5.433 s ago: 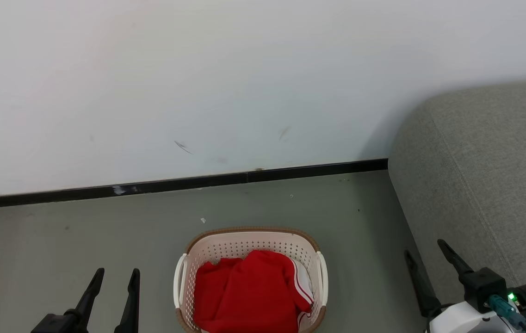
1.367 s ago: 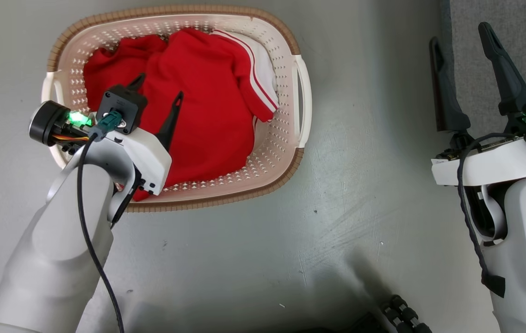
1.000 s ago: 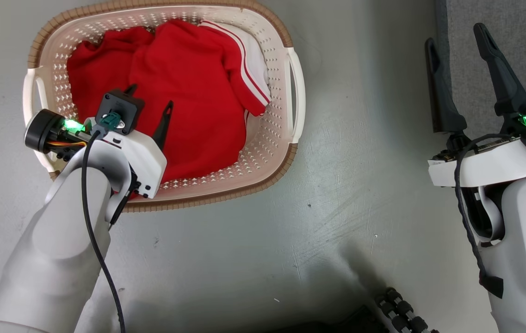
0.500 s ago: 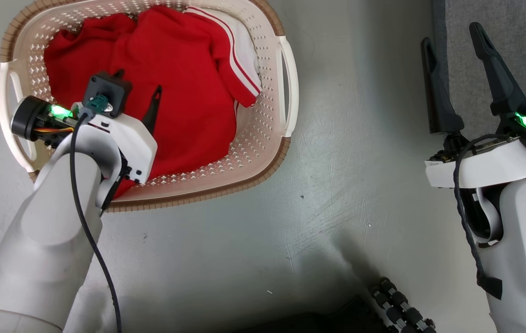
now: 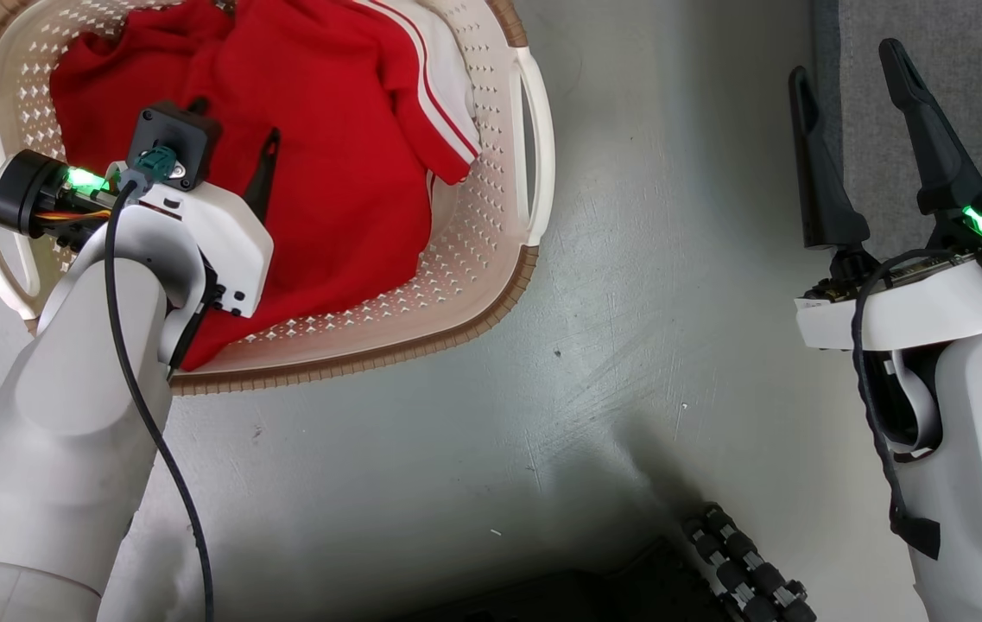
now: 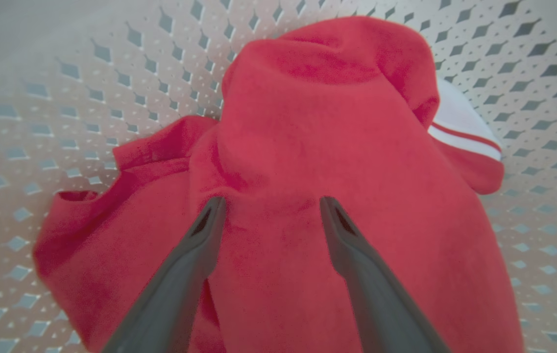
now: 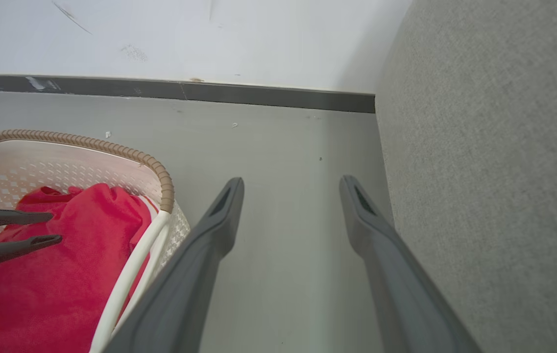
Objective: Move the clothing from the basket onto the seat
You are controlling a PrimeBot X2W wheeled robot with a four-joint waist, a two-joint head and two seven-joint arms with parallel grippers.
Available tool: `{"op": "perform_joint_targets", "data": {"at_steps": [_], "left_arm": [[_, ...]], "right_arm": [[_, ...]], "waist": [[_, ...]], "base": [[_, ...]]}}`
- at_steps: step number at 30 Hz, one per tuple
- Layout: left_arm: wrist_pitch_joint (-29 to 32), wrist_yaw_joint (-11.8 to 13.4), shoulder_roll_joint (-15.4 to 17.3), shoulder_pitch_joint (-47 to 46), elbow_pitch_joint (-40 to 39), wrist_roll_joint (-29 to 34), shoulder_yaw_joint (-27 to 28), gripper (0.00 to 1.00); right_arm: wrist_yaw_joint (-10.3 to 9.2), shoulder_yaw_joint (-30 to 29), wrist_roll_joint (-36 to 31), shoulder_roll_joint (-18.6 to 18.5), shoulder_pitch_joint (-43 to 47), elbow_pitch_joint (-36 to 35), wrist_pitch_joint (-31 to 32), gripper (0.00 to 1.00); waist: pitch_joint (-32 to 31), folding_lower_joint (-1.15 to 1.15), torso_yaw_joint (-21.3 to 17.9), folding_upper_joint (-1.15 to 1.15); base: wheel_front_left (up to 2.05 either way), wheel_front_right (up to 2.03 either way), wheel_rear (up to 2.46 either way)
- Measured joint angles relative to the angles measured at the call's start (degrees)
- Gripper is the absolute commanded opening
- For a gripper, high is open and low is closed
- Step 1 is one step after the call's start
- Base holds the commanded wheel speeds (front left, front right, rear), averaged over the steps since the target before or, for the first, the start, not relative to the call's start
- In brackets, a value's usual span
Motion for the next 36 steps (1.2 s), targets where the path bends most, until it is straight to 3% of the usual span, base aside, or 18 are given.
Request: {"op": "perform_joint_targets", "data": {"at_steps": [13,19,20,22,25,36], "left_arm": [[-0.7,-0.2,0.4,-1.4,1.7,0.0,-0.1,0.97],[-0.7,-0.2,0.3,-1.5,2.6,0.0,-0.2,0.61],[-0.7,-0.2,0.3,-1.5,2.7,0.0,-0.3,0.45],[-0.8,-0.2,0.2,-1.6,2.9,0.0,-0.3,0.35],[-1.2,-0.2,0.0,-2.2,3.2,0.0,-0.4,0.02],[-2.9,-0.9,-1.2,-2.3,4.1,-1.1,-0.3,0.00]], "right_arm": [[0.00,0.1,0.1,0.0,0.0,-0.6,0.0,1.00],[0.00,0.1,0.4,0.0,0.1,-0.9,0.0,1.00],[0.00,0.1,0.4,0.0,0.1,-0.9,0.0,1.00],[0.00,0.1,0.4,0.0,0.1,-0.9,-0.1,1.00],[0.00,0.0,0.4,0.0,0.3,-1.0,-0.1,1.00],[0.00,-0.4,1.4,0.0,-0.1,-1.0,-0.1,1.00]], "waist": [[1.3,0.00,-0.6,0.00],[1.9,0.00,-1.0,0.00],[2.0,0.00,-1.1,0.00],[2.0,0.00,-1.2,0.00],[2.1,0.00,-1.2,0.00],[1.8,0.00,-1.1,0.00]], "base": [[0.00,0.00,0.00],[0.00,0.00,0.00],[0.00,0.00,0.00],[0.00,0.00,0.00],[0.00,0.00,0.00],[0.00,0.00,0.00]]}}
